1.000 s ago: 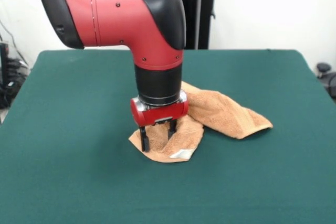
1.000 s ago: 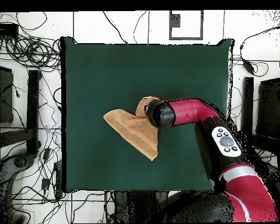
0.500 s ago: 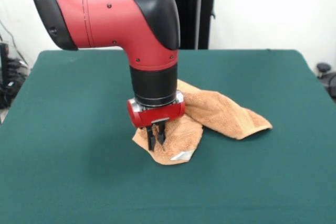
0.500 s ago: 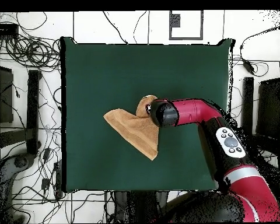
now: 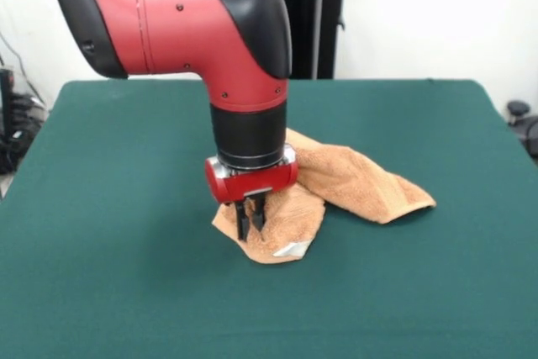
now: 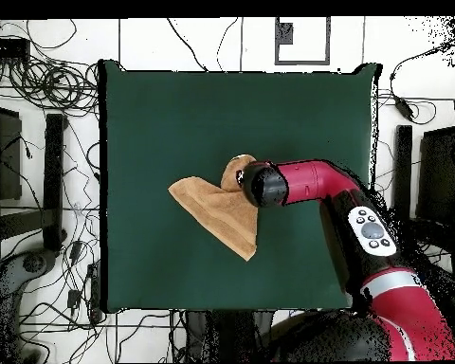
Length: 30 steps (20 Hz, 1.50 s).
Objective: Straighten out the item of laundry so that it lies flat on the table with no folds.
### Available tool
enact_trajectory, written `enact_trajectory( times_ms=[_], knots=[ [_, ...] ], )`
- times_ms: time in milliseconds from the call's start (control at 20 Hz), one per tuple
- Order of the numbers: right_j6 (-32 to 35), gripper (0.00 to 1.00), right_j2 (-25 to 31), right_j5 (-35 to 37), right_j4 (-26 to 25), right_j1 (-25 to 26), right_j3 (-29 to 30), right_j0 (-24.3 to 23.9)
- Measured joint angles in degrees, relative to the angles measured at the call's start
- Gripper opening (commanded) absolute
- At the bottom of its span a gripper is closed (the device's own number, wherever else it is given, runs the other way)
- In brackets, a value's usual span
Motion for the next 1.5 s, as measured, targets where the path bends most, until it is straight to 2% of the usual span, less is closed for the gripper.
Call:
enact_trajectory(
  times_ms=[250,500,950,1500],
  knots=[
    [0.0,0.00,-2.2,0.8,-4.5,-2.4,0.1,2.6],
    [0.0,0.00,-4.2,3.2,-8.9,-6.9,0.3,5.0],
    [0.0,0.00,-5.6,6.5,-10.7,-10.5,0.3,7.3],
    [0.0,0.00,-5.7,7.2,-10.7,-10.9,0.2,7.1]
  ],
)
